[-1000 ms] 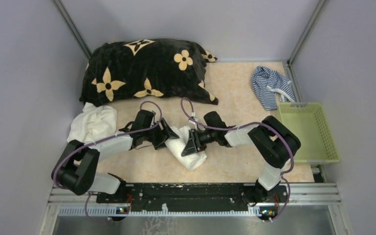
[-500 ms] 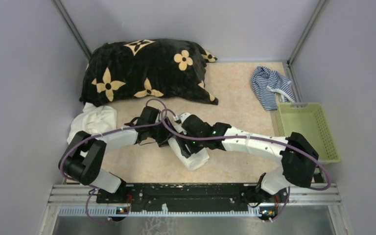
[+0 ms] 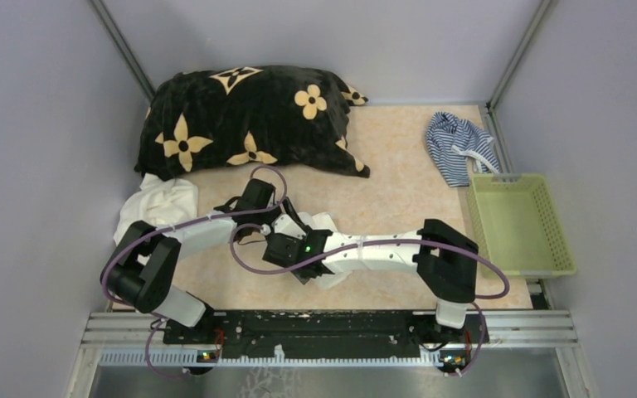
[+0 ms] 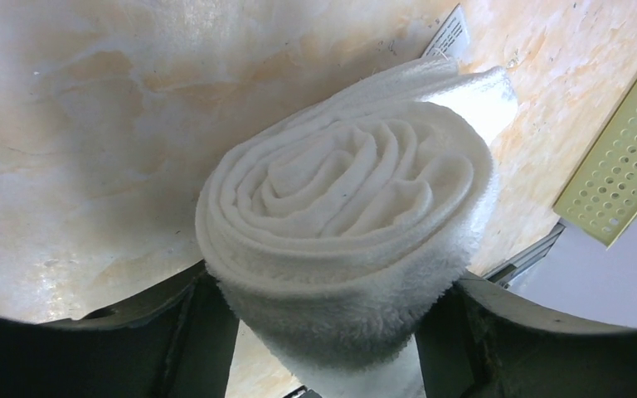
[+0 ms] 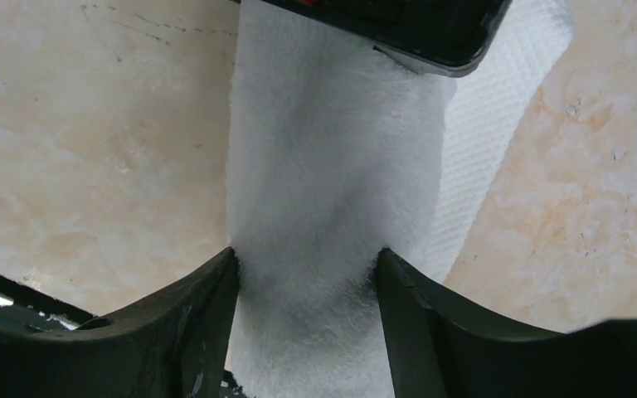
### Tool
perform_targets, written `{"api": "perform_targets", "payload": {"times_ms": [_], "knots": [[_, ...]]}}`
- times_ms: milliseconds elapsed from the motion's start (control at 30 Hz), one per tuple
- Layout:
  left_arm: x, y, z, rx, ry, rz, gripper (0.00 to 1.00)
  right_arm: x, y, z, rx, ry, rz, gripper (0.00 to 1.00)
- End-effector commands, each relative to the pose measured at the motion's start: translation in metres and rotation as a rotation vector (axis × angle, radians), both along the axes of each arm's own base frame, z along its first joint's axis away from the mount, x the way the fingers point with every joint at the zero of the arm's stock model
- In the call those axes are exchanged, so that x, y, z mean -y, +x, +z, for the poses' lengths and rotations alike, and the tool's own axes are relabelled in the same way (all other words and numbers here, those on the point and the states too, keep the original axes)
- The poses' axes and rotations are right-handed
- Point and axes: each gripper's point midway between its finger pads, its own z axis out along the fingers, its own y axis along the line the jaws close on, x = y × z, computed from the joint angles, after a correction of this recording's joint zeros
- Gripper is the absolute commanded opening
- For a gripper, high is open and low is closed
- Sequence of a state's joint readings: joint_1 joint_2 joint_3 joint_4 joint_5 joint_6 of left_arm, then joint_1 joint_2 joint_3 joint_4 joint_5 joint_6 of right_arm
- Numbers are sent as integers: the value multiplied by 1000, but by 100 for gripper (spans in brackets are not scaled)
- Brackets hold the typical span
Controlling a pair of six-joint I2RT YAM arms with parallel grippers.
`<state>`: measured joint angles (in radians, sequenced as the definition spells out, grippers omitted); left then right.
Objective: Roll the towels
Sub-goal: Roll the towel at the center of the board.
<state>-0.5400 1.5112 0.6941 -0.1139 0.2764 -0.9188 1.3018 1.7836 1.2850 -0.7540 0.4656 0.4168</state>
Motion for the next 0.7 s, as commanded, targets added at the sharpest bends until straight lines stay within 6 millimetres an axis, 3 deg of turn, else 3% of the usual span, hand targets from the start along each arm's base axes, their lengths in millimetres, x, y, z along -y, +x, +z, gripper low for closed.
{"api": "perform_targets", "payload": {"times_ms": [0,67,233,467,667], "knots": [[-33,-17,-37,-74,198,24,74,37,-18,-24,-63,-141,-94,55],[-32,-15,-32,-64,191,26,77,45,-28,-35,-104,-139,-113,45],[-30,-8,-8,-4,158,30,84,47,-55,-54,-273,11,-121,9],[-27,-4,33,93,69,25,91,39,-68,-46,-535,393,-84,1],[-21,-13,43,141,-51,21,95,40,-65,-41,-674,584,-85,2]]}}
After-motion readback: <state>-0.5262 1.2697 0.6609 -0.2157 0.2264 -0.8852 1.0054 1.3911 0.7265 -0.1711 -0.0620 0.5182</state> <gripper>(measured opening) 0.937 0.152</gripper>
